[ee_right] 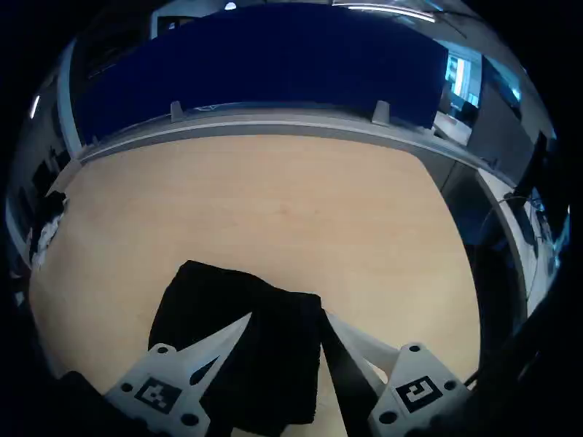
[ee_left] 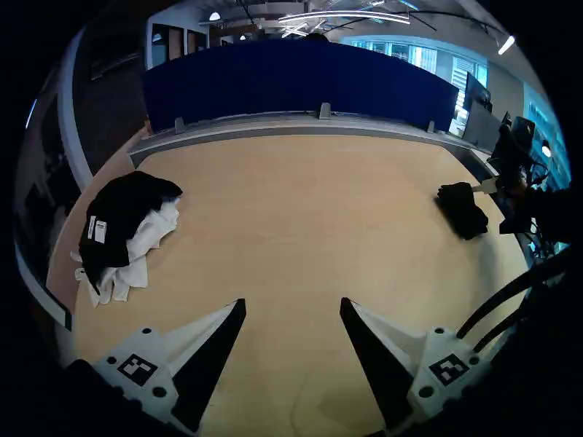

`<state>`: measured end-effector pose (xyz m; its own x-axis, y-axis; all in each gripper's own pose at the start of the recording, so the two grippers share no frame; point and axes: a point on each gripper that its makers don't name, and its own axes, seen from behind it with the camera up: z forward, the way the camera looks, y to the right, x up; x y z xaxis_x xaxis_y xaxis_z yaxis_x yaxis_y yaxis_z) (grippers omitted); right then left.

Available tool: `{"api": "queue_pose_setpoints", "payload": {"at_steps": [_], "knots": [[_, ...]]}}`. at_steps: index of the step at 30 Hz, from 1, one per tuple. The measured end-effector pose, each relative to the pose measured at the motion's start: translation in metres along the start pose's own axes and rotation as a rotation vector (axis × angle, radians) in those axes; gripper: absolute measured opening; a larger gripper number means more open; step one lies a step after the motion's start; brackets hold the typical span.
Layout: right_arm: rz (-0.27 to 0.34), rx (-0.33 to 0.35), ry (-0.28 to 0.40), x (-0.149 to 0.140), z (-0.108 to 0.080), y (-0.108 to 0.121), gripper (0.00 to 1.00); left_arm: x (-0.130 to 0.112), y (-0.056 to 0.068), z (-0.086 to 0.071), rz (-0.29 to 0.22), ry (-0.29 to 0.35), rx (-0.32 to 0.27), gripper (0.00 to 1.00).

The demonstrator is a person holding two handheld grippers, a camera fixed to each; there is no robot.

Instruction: Fold towel

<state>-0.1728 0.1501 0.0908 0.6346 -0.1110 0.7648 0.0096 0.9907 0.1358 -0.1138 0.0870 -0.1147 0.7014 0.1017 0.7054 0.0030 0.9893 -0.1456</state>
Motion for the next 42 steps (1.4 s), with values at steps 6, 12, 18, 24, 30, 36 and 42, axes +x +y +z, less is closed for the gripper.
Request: {"api": "queue_pose_setpoints", "payload": {"at_steps": [6, 12, 18, 24, 30, 36, 42], "knots": [[0.005, 0.001, 0.016, 0.005, -0.002, -0.002, 0.73, 0.001, 0.001, 0.000, -0.001, 0.001, -0.002, 0.96], [0.004, 0.011, 0.039, 0.006, -0.006, -0.014, 0.98, 0.001, 0.000, 0.000, -0.005, 0.005, -0.002, 0.96], [0.008, 0.019, 0.053, 0.003, -0.009, -0.028, 1.00, 0.003, -0.001, 0.001, -0.006, 0.011, -0.005, 0.96], [0.021, 0.019, 0.068, 0.003, -0.013, -0.039, 1.00, 0.004, -0.002, -0.001, -0.002, 0.015, -0.011, 0.96], [0.026, 0.019, 0.080, -0.004, -0.020, -0.054, 1.00, 0.005, -0.004, -0.003, -0.001, 0.018, -0.016, 0.96], [0.036, 0.002, 0.084, -0.024, -0.031, -0.070, 1.00, 0.003, -0.007, -0.005, -0.007, 0.021, -0.017, 0.96], [0.060, -0.011, 0.057, -0.049, -0.030, -0.075, 1.00, 0.000, -0.010, -0.006, -0.007, 0.019, -0.020, 0.96]]}}
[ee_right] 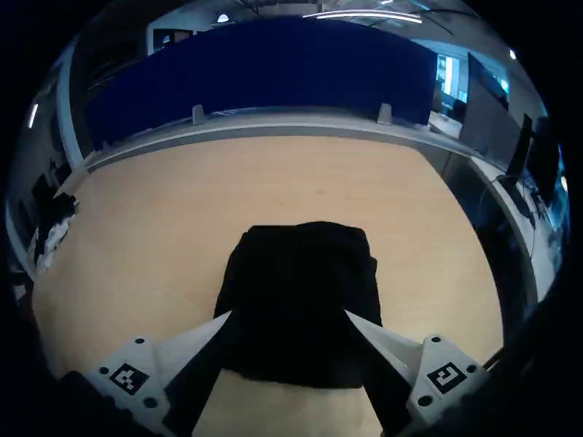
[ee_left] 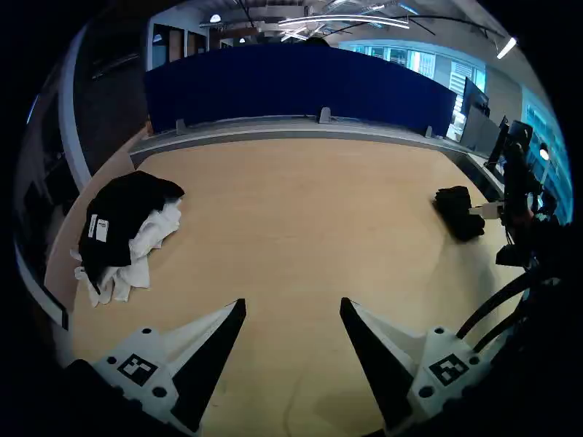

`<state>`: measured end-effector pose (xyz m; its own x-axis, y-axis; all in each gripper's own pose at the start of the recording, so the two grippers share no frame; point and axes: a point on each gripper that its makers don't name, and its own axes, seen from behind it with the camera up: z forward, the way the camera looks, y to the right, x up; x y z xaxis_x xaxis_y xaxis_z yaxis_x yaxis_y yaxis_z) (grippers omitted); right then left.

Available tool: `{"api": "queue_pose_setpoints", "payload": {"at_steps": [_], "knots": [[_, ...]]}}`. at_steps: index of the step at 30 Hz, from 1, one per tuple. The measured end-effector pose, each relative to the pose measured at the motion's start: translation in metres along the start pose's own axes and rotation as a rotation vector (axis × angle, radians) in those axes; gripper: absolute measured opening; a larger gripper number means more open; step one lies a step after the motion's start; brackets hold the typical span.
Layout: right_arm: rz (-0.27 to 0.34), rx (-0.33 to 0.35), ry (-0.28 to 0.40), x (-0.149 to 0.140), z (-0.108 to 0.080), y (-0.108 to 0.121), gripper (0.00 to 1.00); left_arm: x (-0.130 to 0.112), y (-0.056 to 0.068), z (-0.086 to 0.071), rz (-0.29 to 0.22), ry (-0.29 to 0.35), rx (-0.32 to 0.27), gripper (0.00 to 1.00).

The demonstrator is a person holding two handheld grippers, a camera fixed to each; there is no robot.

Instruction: Fold towel

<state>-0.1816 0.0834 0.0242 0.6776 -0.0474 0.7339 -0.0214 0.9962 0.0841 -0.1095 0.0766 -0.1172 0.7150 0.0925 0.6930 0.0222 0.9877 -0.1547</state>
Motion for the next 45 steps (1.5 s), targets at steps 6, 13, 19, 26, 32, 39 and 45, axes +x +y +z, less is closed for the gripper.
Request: {"api": "queue_pose_setpoints", "payload": {"at_steps": [6, 13, 19, 26, 32, 39, 45], "knots": [[0.011, -0.013, -0.027, -0.021, 0.008, 0.001, 1.00, -0.002, -0.001, -0.002, 0.009, -0.001, -0.002, 0.96], [-0.026, -0.010, -0.034, -0.034, 0.017, 0.003, 1.00, -0.004, -0.004, -0.005, 0.010, -0.001, 0.003, 0.96], [-0.033, 0.000, -0.031, -0.026, 0.016, 0.004, 1.00, -0.006, -0.005, -0.008, 0.010, -0.001, 0.007, 0.96], [-0.024, -0.011, 0.045, 0.020, 0.005, 0.011, 1.00, -0.008, -0.005, -0.008, 0.000, -0.001, 0.008, 0.96], [-0.048, -0.017, 0.058, 0.049, 0.018, 0.019, 1.00, -0.008, -0.004, -0.007, 0.003, -0.002, 0.013, 0.96], [-0.066, -0.006, 0.010, 0.051, 0.043, 0.025, 1.00, -0.010, -0.008, -0.007, -0.007, -0.009, 0.029, 0.96], [-0.085, 0.004, -0.039, 0.042, 0.058, 0.030, 1.00, -0.012, -0.009, -0.007, -0.016, -0.018, 0.043, 0.96]]}}
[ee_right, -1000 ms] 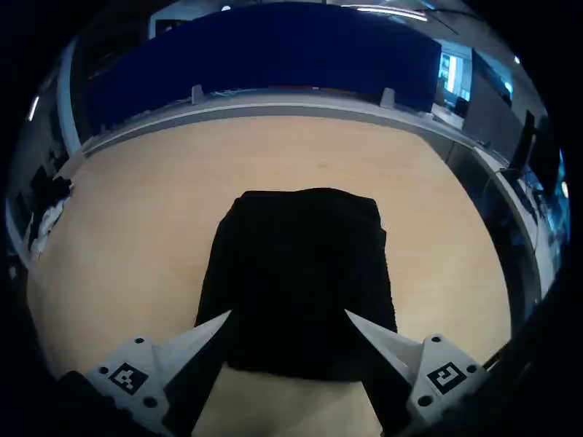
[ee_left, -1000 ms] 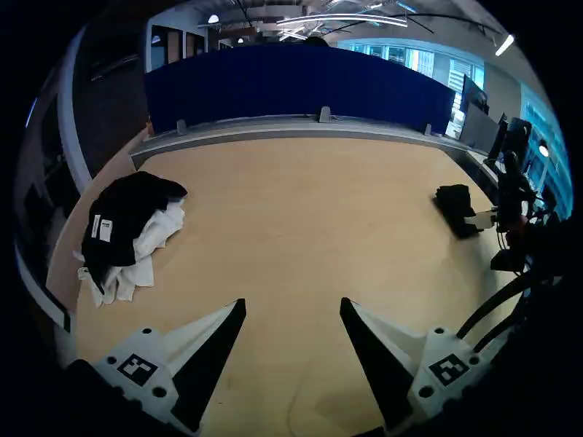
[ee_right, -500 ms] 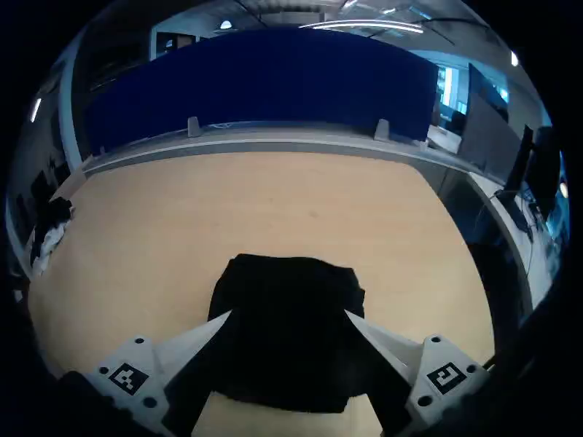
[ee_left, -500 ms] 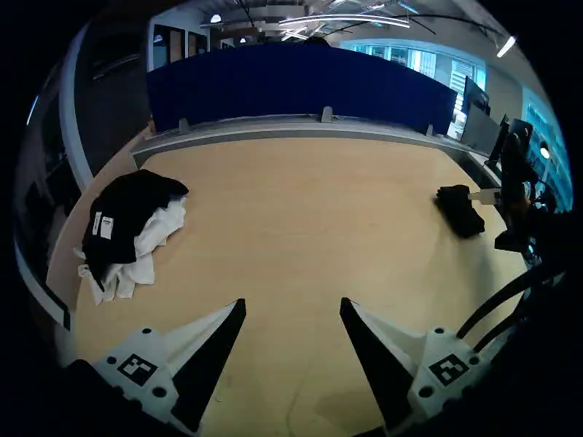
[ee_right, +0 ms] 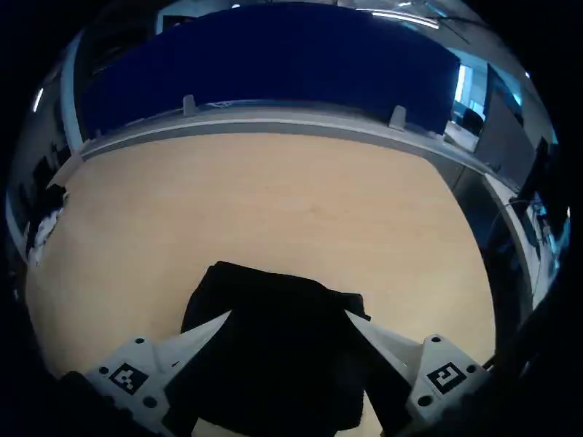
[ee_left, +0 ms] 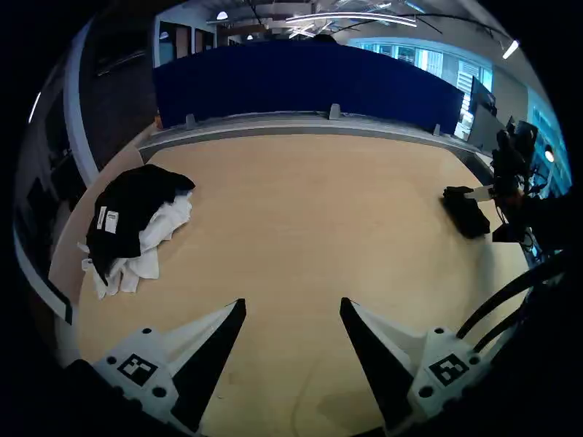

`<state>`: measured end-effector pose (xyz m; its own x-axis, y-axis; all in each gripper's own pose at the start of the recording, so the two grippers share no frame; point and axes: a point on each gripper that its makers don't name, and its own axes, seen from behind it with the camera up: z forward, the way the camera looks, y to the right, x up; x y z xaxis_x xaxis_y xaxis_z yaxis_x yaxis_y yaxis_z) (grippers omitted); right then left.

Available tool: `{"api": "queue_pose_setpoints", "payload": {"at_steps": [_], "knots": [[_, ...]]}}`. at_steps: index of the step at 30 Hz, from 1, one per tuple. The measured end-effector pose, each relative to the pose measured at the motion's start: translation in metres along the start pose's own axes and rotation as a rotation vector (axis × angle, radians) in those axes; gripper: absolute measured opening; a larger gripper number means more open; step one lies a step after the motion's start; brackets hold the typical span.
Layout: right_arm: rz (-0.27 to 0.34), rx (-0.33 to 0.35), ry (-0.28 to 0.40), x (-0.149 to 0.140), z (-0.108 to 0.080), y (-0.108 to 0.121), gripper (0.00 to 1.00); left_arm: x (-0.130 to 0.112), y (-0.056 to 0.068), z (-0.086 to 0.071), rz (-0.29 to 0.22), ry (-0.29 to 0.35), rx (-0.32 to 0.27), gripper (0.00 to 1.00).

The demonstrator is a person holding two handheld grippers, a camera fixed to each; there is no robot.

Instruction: Fold towel

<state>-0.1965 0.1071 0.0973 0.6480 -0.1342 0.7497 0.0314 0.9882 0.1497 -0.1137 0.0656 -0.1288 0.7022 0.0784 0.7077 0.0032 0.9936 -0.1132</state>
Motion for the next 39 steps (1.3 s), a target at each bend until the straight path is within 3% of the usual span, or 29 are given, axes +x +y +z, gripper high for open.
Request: {"api": "queue_pose_setpoints", "payload": {"at_steps": [8, 17, 27, 39], "knots": [[-0.008, 0.023, -0.020, -0.006, 0.011, 0.002, 1.00, 0.001, 0.001, 0.005, -0.002, -0.003, 0.000, 0.96], [0.001, 0.038, -0.008, 0.001, 0.004, -0.001, 1.00, 0.003, 0.003, 0.006, 0.003, -0.002, -0.006, 0.96], [0.004, 0.047, 0.097, 0.036, -0.034, -0.011, 1.00, 0.008, -0.001, 0.009, -0.010, 0.013, -0.010, 0.96], [0.001, 0.009, 0.165, 0.035, -0.092, -0.029, 1.00, 0.017, -0.009, 0.007, -0.027, 0.055, -0.021, 0.96]]}}
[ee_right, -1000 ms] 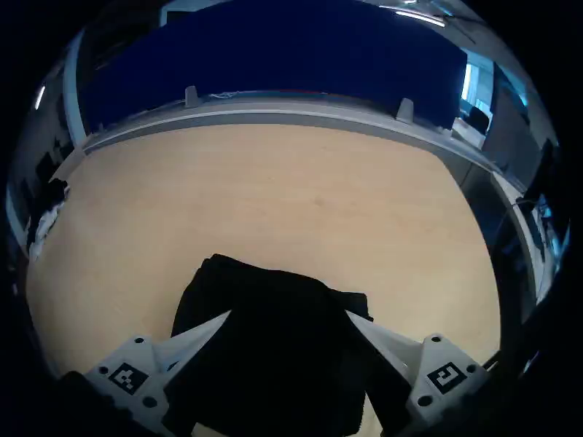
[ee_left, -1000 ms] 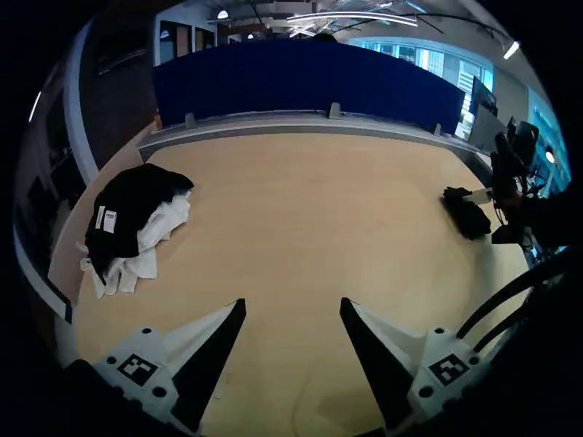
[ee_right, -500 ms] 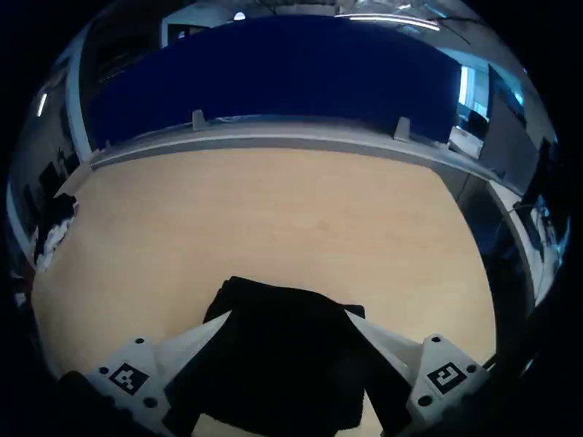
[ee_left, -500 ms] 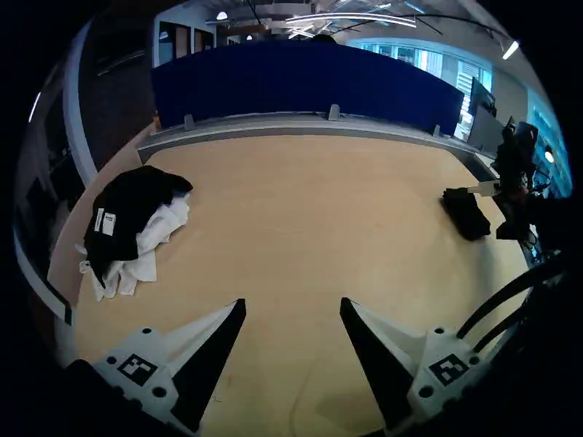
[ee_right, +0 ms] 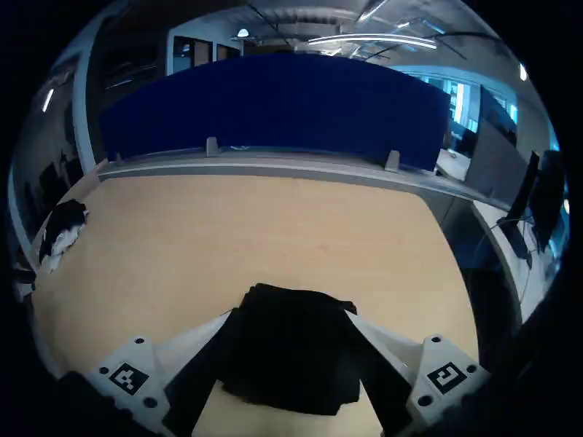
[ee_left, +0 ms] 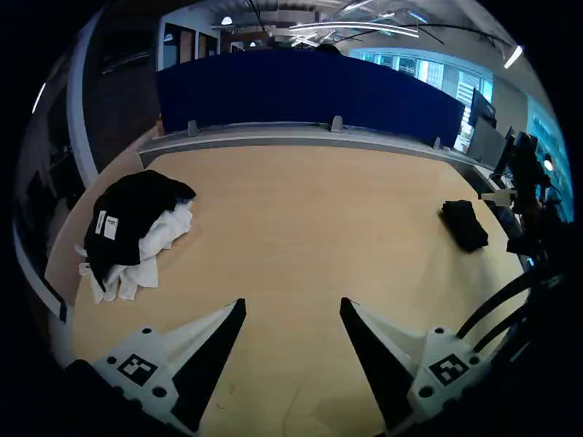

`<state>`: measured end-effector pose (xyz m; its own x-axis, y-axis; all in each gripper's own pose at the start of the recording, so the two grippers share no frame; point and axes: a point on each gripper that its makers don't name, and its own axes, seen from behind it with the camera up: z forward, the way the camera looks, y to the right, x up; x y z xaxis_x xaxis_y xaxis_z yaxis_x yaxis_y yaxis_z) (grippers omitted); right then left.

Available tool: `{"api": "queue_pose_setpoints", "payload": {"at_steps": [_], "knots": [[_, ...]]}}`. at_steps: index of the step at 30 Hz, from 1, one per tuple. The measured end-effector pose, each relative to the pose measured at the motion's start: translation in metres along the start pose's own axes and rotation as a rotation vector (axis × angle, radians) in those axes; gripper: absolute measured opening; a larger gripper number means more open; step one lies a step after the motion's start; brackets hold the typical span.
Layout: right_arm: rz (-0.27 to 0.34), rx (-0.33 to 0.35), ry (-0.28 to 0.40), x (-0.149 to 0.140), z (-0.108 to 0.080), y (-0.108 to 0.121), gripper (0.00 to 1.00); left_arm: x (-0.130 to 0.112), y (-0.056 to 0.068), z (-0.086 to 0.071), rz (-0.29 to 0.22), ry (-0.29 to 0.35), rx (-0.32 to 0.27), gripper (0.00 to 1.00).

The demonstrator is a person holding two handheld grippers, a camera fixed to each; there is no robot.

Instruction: Fold towel

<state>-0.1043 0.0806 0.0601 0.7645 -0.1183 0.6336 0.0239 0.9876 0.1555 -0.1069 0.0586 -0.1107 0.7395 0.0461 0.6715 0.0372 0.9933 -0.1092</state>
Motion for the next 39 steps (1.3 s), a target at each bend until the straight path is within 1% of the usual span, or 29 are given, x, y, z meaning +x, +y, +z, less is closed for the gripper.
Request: {"api": "queue_pose_setpoints", "payload": {"at_steps": [9, 15, 18, 21, 24, 27, 32, 36, 39], "knots": [[0.078, -0.047, 0.094, -0.001, -0.049, -0.018, 1.00, 0.010, -0.006, -0.002, -0.015, 0.033, -0.012, 0.96], [0.100, -0.060, 0.138, -0.005, -0.076, -0.033, 1.00, 0.018, -0.008, -0.001, -0.015, 0.055, -0.016, 0.96], [0.099, -0.067, 0.148, -0.008, -0.085, -0.041, 1.00, 0.020, -0.008, -0.001, -0.016, 0.060, -0.019, 0.96], [0.093, -0.065, 0.153, -0.010, -0.090, -0.048, 1.00, 0.022, -0.008, 0.000, -0.017, 0.064, -0.024, 0.96], [0.092, -0.064, 0.161, -0.009, -0.090, -0.051, 1.00, 0.025, -0.008, 0.001, -0.013, 0.071, -0.027, 0.96], [0.098, -0.067, 0.183, -0.004, -0.092, -0.053, 1.00, 0.029, -0.009, 0.001, -0.011, 0.080, -0.029, 0.96], [0.098, -0.077, 0.254, 0.010, -0.100, -0.055, 1.00, 0.034, -0.012, 0.001, -0.017, 0.095, -0.029, 0.96], [0.101, -0.116, 0.368, 0.034, -0.118, -0.051, 1.00, 0.037, -0.015, 0.000, -0.024, 0.108, -0.027, 0.96], [0.111, -0.148, 0.436, 0.049, -0.129, -0.048, 1.00, 0.041, -0.017, 0.001, -0.030, 0.120, -0.024, 0.96]]}}
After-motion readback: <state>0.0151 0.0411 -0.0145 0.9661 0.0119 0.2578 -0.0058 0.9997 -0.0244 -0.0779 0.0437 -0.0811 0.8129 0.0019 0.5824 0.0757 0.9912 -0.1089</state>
